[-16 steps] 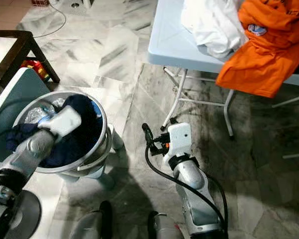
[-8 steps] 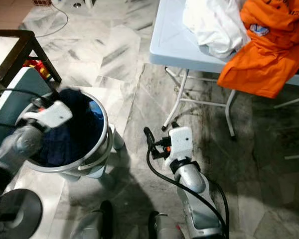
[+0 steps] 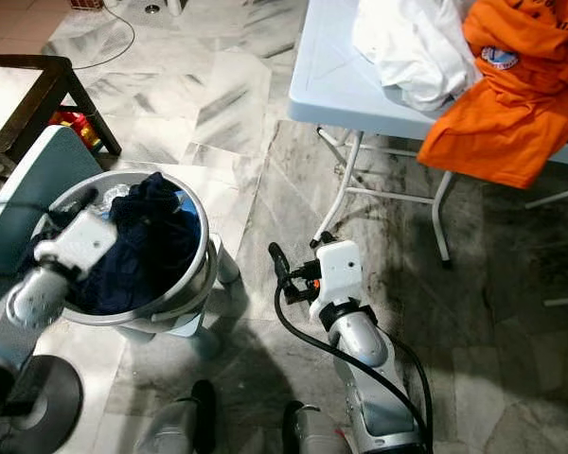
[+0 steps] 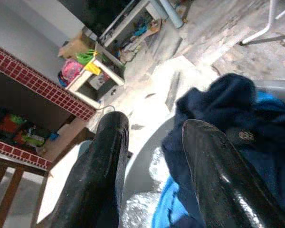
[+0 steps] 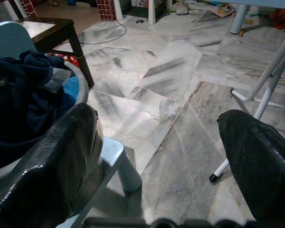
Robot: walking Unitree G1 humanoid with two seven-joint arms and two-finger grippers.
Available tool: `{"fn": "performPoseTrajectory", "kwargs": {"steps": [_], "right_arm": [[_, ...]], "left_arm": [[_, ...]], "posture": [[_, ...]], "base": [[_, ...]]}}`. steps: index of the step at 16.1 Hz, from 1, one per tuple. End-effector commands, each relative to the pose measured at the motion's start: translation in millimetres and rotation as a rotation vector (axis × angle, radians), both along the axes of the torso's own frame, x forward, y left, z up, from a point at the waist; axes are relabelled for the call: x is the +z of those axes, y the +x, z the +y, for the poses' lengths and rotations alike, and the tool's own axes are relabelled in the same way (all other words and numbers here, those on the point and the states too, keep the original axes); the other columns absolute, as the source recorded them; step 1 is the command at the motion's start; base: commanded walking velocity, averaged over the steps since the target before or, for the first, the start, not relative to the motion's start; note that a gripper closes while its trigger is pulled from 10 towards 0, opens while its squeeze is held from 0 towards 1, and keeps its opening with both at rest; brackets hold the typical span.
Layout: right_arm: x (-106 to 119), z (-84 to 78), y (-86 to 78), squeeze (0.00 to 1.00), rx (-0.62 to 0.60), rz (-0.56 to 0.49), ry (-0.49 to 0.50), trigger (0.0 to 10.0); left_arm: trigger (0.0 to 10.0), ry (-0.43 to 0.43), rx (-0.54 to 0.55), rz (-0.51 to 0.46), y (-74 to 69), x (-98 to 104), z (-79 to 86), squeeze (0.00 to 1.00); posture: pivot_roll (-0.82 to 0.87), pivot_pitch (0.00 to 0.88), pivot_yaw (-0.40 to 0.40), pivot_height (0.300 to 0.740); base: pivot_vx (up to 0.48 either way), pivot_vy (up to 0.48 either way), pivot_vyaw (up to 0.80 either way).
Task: Hang hanger
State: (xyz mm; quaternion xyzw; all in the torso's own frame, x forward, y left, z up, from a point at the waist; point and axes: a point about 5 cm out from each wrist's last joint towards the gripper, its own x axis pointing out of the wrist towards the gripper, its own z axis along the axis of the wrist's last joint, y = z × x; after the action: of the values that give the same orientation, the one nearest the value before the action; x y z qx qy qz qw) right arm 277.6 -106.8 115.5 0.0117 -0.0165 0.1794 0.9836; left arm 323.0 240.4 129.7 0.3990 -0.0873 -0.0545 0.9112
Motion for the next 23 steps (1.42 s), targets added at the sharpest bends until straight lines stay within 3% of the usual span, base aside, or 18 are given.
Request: {"fn": "performPoseTrajectory", "kwargs": {"steps": [1,2,3,5,7,11,12,15,17,22,23], "right_arm": [[-4.7,0.3,-1.6,0.0,0.007,0.022,-0.009,10.0],[-4.7,-0.2,-1.6,0.0,0.007,0.022,-0.01,10.0],[-5.3,-1.8,-1.9,0.0,0.003,0.024,-0.013,10.0],[-6.3,-1.8,-3.3,0.0,0.0,0.027,-0.011,10.0],[-6.9,1.5,-4.2,0.0,0.011,0.03,-0.011,10.0],[-4.3,0.7,-2.8,0.0,0.015,0.025,-0.016,10.0],[-3.4,-4.6,-3.7,0.0,0.003,0.023,-0.026,10.0],[-3.0,-8.8,-7.5,0.0,-0.011,0.023,-0.034,10.0],[-2.2,-10.3,-9.5,0.0,-0.019,0.022,-0.035,10.0],[-1.6,-14.9,-11.3,0.0,-0.038,0.024,-0.04,10.0],[-1.9,-14.6,-11.5,0.0,-0.038,0.026,-0.04,10.0]], "left_arm": [[10.0,-0.01,0.002,-0.023,-8.3,1.4,4.3,1.0],[10.0,0.014,-0.012,-0.022,-19.5,-5.0,5.5,1.0],[10.0,0.023,-0.016,0.031,-42.2,-26.4,8.2,1.0],[10.0,0.002,-0.032,0.123,-65.5,-57.5,4.3,1.0],[10.0,-0.038,-0.038,0.214,-72.7,-79.8,-4.7,1.0],[10.0,-0.077,-0.003,0.261,-65.6,-90.9,-12.5,1.0],[10.0,-0.126,0.061,0.275,-49.4,-92.1,-13.3,1.0],[10.0,-0.143,0.136,0.299,-36.0,-93.9,-11.0,1.0],[10.0,-0.135,0.159,0.324,-34.3,-97.9,-9.8,1.0],[10.0,-0.249,0.182,0.369,-33.7,-106.0,-20.7,1.0],[10.0,-0.284,0.191,0.369,-33.2,-107.2,-22.5,0.16]], "posture": [[0.01,0.304,-0.03,0.74],[0.01,0.305,-0.029,0.74],[0.01,0.304,-0.027,0.74],[0.02,0.302,-0.029,0.74],[0.01,0.303,-0.034,0.74],[-0.01,0.305,-0.042,0.74],[-0.04,0.304,-0.046,0.74],[-0.08,0.301,-0.045,0.74],[-0.1,0.302,-0.042,0.74],[-0.11,0.305,-0.037,0.74],[-0.11,0.306,-0.039,0.74]], "base": [[0.0,0.0,0.0],[0.0,0.0,0.0],[0.0,0.0,0.0],[0.0,0.0,0.0],[0.0,0.0,0.0],[0.0,0.0,0.0],[0.0,0.0,0.0],[0.0,0.0,0.0],[0.0,0.0,0.0],[0.0,0.0,0.0],[0.0,0.0,0.0]]}}
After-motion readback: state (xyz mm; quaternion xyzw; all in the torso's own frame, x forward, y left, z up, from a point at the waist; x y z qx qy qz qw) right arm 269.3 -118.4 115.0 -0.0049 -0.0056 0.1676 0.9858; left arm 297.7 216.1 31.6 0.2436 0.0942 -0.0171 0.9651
